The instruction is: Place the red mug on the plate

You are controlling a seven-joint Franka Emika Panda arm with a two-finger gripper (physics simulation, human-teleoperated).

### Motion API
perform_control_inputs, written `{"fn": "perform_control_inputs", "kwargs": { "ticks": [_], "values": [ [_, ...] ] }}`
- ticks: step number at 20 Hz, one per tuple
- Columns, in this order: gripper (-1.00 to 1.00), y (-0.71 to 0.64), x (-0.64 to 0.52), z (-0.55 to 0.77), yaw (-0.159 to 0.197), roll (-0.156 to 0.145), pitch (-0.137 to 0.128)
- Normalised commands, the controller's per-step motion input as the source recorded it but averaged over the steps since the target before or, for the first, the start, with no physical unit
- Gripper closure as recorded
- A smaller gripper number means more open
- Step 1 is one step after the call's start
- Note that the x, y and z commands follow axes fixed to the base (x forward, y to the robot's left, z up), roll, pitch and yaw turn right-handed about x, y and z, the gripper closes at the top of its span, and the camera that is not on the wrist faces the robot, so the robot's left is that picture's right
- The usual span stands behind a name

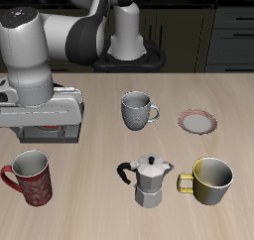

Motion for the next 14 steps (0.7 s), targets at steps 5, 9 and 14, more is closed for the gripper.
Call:
{"fn": "perform_control_inputs", "kwargs": {
  "ticks": [5, 9, 14],
  "values": [
    [-1.0, 0.13, 0.06, -0.33, 0.007, 0.0, 0.02],
    [-1.0, 0.0, 0.02, -0.34, -0.012, -0.006, 0.021],
    [-1.0, -0.02, -0.01, -0.32, -0.008, 0.003, 0.015]
  ]
}}
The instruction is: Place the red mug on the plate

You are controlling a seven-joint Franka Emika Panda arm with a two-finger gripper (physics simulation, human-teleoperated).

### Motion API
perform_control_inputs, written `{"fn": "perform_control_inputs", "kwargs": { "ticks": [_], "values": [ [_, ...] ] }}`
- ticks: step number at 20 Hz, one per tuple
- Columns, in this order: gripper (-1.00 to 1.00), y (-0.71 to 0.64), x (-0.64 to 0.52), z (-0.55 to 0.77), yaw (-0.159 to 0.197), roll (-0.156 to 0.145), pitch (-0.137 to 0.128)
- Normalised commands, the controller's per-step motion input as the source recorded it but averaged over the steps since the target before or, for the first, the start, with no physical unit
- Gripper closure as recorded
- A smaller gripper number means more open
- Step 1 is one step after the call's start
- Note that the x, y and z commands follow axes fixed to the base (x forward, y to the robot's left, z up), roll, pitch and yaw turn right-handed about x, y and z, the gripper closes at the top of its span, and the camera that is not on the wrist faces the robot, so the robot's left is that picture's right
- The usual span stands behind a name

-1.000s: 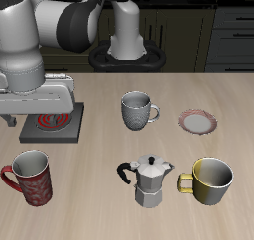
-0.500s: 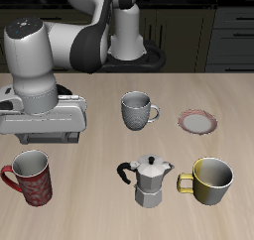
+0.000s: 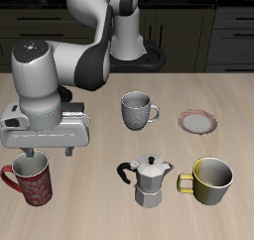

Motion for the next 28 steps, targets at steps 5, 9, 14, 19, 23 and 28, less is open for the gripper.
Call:
{"fn": "perform_control_inputs", "kwargs": {
  "ticks": [5, 9, 14, 19, 23, 28],
  "values": [
    [-1.0, -0.09, 0.0, -0.25, -0.027, -0.016, 0.021],
    [-1.0, -0.03, 0.01, -0.3, -0.02, 0.002, 0.028],
    [-1.0, 0.06, 0.03, -0.33, -0.019, 0.01, 0.036],
    [-1.0, 0.15, 0.09, -0.42, -0.028, 0.018, 0.06],
    [1.0, 0.03, 0.02, -0.32, 0.004, -0.001, 0.034],
    [1.0, -0.08, -0.03, -0.03, -0.011, -0.009, -0.001]
  ]
}}
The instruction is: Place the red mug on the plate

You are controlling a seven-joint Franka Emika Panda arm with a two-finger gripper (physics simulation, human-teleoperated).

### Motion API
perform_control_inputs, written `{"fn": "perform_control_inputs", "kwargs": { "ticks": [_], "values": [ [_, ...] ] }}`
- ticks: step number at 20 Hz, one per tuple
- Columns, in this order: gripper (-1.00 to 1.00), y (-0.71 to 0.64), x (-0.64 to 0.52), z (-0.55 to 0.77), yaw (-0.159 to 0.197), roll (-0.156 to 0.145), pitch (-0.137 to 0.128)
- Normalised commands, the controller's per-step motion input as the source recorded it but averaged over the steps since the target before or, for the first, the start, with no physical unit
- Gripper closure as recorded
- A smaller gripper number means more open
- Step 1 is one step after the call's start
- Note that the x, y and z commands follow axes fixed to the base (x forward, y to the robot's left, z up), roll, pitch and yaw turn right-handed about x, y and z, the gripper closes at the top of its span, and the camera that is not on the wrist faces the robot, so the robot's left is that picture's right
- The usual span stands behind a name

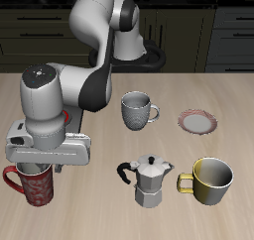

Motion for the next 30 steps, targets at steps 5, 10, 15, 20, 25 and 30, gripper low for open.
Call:
{"fn": "perform_control_inputs", "kwargs": {
  "ticks": [5, 10, 15, 20, 25, 30],
  "values": [
    [1.0, -0.06, -0.03, 0.08, -0.003, -0.011, -0.01],
    [1.0, 0.0, -0.06, 0.23, 0.008, -0.015, -0.036],
    [1.0, 0.04, -0.14, 0.38, -0.007, -0.033, -0.066],
    [1.0, 0.2, -0.29, 0.67, -0.049, -0.014, -0.096],
    [1.0, 0.23, -0.24, 0.43, -0.007, -0.011, -0.069],
    [1.0, 0.23, -0.34, 0.61, -0.043, -0.038, -0.079]
  ]
}}
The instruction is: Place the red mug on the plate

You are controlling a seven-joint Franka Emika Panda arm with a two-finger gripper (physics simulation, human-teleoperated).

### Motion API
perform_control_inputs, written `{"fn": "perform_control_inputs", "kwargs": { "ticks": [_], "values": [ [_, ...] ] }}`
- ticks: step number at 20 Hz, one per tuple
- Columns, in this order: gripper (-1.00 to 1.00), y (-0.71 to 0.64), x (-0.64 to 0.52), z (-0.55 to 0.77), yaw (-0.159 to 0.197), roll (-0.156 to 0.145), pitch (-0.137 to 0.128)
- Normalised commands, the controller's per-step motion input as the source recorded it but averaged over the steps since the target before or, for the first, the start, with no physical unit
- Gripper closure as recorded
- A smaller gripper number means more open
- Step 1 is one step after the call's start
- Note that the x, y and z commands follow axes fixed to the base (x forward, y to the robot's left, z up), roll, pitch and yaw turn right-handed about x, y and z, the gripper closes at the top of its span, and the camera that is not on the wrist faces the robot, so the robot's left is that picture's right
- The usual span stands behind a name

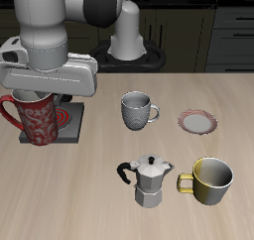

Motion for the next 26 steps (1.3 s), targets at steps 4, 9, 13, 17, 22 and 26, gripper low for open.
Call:
{"fn": "perform_control_inputs", "kwargs": {
  "ticks": [4, 9, 13, 17, 22, 26],
  "values": [
    [1.0, 0.16, -0.26, 0.46, -0.013, -0.038, -0.064],
    [1.0, 0.12, -0.25, 0.3, -0.019, -0.047, -0.045],
    [1.0, 0.25, -0.25, 0.11, 0.018, -0.026, -0.059],
    [1.0, 0.23, -0.13, -0.1, -0.006, -0.012, -0.021],
    [1.0, 0.35, -0.31, -0.29, -0.038, -0.017, 0.03],
    [1.0, 0.21, -0.25, -0.14, 0.065, -0.056, -0.061]
  ]
}}
